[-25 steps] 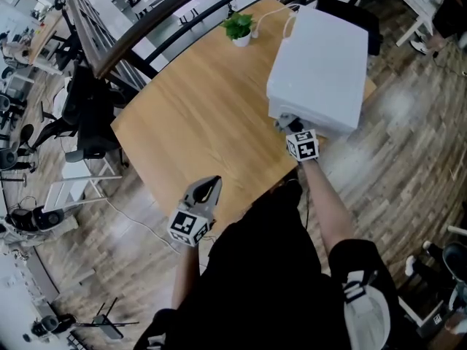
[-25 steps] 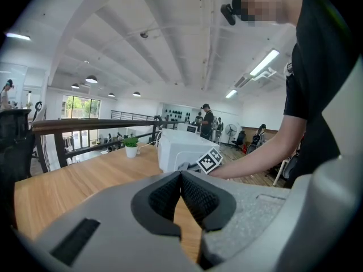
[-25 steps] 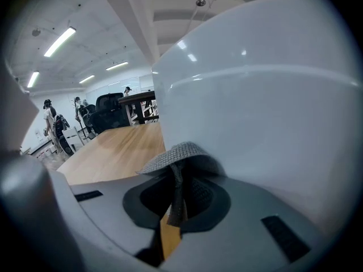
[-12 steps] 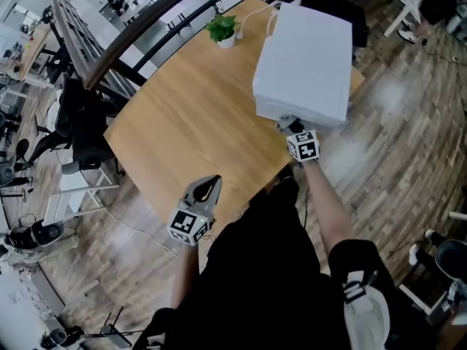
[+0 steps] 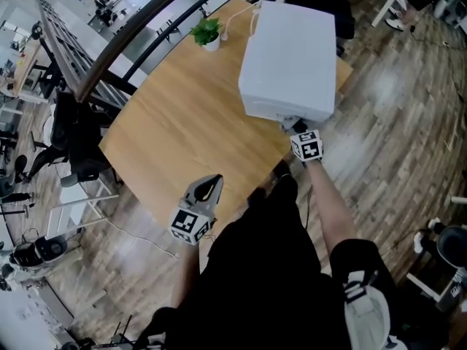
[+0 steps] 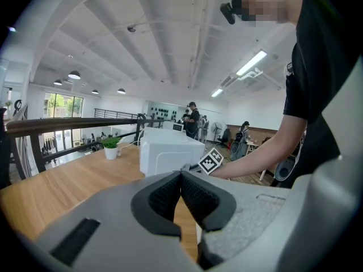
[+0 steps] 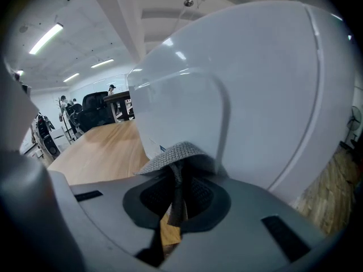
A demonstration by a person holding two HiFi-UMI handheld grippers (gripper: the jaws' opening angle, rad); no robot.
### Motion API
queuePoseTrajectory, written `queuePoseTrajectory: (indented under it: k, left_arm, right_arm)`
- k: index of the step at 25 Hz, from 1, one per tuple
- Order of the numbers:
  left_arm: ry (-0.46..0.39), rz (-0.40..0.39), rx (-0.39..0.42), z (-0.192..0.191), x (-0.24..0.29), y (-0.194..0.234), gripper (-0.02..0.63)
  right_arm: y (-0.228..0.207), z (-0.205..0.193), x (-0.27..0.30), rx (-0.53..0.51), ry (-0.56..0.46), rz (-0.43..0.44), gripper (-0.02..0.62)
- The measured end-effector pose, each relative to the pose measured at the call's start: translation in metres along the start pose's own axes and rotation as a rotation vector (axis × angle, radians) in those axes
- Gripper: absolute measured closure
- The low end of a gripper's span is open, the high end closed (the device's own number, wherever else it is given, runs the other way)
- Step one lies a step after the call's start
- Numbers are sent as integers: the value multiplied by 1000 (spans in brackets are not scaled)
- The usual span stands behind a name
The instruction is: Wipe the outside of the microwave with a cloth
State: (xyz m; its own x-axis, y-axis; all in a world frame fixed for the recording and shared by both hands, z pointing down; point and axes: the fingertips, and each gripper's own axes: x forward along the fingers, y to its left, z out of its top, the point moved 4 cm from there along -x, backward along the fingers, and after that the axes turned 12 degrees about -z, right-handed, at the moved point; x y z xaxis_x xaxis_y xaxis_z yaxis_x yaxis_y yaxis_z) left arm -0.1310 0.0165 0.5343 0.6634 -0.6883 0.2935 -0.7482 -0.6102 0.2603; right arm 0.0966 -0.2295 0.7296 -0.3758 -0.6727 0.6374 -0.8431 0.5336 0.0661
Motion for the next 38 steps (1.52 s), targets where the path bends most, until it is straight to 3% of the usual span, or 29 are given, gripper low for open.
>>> queuePoseTrajectory:
  k: [25,38]
  left_arm:
    - [13,-116,18,8,41,-3,604]
    - [26,-134,16,11,43,5,604]
  right_arm:
    - [-74,-35,-32,44,45,-141,574]
    - [-81,-43,-31,56,55,-170,574]
